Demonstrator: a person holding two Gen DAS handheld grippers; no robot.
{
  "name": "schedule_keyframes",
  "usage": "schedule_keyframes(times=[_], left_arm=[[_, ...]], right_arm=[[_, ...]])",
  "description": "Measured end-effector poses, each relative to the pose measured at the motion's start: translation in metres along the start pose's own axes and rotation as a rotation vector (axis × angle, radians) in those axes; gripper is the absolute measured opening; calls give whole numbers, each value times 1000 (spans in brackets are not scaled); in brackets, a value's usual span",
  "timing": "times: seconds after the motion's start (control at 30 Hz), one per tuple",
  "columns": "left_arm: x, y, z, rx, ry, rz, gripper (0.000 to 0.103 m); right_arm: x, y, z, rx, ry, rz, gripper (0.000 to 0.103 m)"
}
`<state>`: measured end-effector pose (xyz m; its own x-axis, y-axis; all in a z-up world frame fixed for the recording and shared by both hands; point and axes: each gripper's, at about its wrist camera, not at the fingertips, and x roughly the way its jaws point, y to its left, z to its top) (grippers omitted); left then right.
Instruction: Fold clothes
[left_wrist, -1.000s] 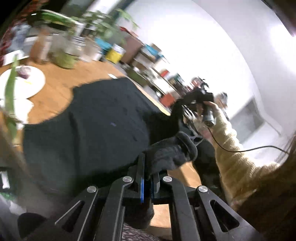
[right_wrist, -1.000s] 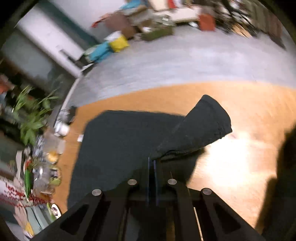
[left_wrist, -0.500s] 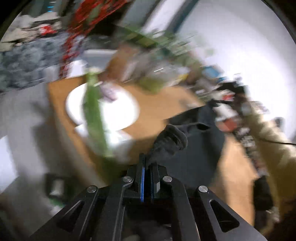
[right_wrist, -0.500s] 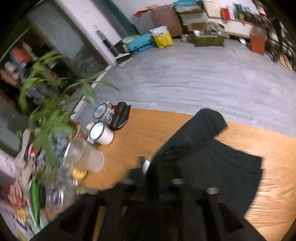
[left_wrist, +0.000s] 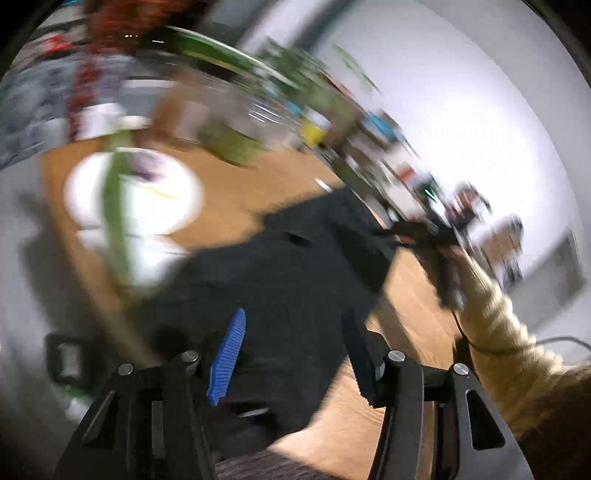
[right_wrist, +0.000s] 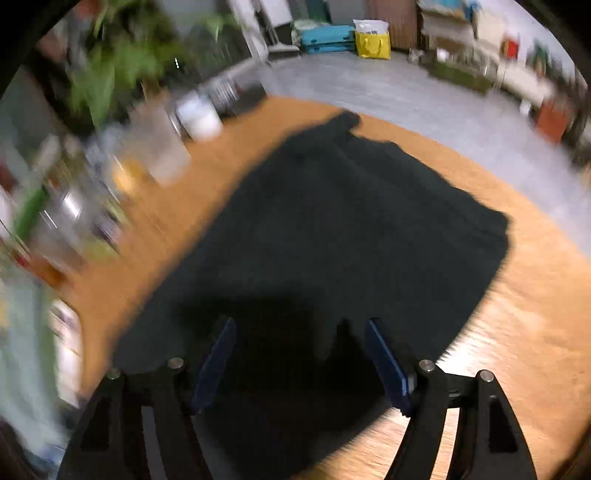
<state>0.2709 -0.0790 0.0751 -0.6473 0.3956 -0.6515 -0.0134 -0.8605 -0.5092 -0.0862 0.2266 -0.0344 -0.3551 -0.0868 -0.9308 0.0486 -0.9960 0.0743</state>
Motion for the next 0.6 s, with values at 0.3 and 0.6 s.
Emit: schedule_keyframes(times=[0.3,0.6], left_arm=[[117,-64,-5,127,415,548,56],[106,-70,2,152,442,528,57]], right_arm=[[19,-20,-14,7,139,-73,80],[16,-36,-36,38,193,-60,77]])
